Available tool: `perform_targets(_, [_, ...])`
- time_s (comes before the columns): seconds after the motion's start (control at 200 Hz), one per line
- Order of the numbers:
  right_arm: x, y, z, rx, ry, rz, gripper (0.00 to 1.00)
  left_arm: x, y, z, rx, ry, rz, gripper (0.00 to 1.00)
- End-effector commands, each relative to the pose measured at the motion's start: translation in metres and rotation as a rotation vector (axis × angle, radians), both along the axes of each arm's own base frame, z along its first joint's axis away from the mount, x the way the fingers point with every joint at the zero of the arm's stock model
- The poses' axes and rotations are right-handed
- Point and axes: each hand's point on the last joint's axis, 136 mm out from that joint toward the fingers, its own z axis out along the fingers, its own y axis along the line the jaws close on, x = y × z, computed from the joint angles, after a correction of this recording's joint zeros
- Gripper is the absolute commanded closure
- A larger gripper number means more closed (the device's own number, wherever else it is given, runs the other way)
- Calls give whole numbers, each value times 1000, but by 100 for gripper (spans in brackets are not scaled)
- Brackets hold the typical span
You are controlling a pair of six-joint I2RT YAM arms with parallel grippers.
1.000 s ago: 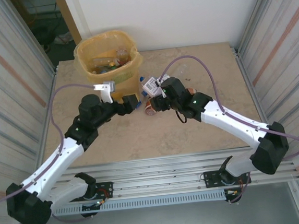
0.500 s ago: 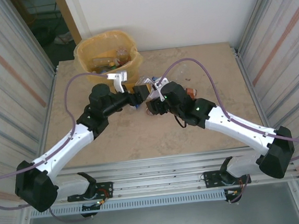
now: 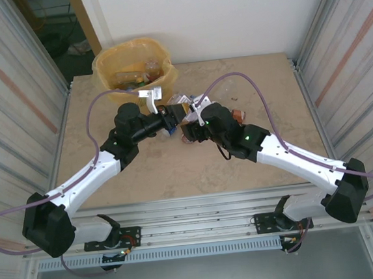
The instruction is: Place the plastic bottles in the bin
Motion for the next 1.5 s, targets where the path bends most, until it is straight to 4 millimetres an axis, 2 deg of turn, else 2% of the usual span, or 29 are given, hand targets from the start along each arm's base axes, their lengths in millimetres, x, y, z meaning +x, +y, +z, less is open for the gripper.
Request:
perform_targets(0.0, [2,-8,13,7,-61,-35,41,-3,-3,20,-36,-54,-22,70])
perform_targets(0.23, [0,-17,16,20,-78,-56,15,-3,-3,24,-24,-73,-16,87])
perform_targets(0.316, [-2,-22,18,27,-87,-71,0,0,0,29,-19,-89,-5,90])
perform_targets(0.476, [-6,-31,22,47,-102,-89,2,11,11,43,-10,-130,33,91])
perform_targets(0.656, [-14,-44,29,85,-120,-105,2,29,29,71,15,-198,93,91])
perform_targets(0.811, [-19,-57,34,110,-131,-139,2,46,49,97,25,-253,147,90])
perform_targets(1.067, [-19,-76,35,126,-145,-229,2,80,87,125,44,-303,245,90])
perform_targets(1.317, [-18,-86,31,128,-146,-278,2,123,134,136,106,-296,375,90])
perform_targets(1.433, [-18,-90,27,122,-140,-300,2,144,156,128,131,-258,423,90])
perform_targets(1.458, [-21,-95,34,143,-152,-304,2,148,158,125,137,-248,428,89])
perform_targets(1.493, [-21,-96,34,143,-151,-310,2,153,164,122,144,-232,438,89])
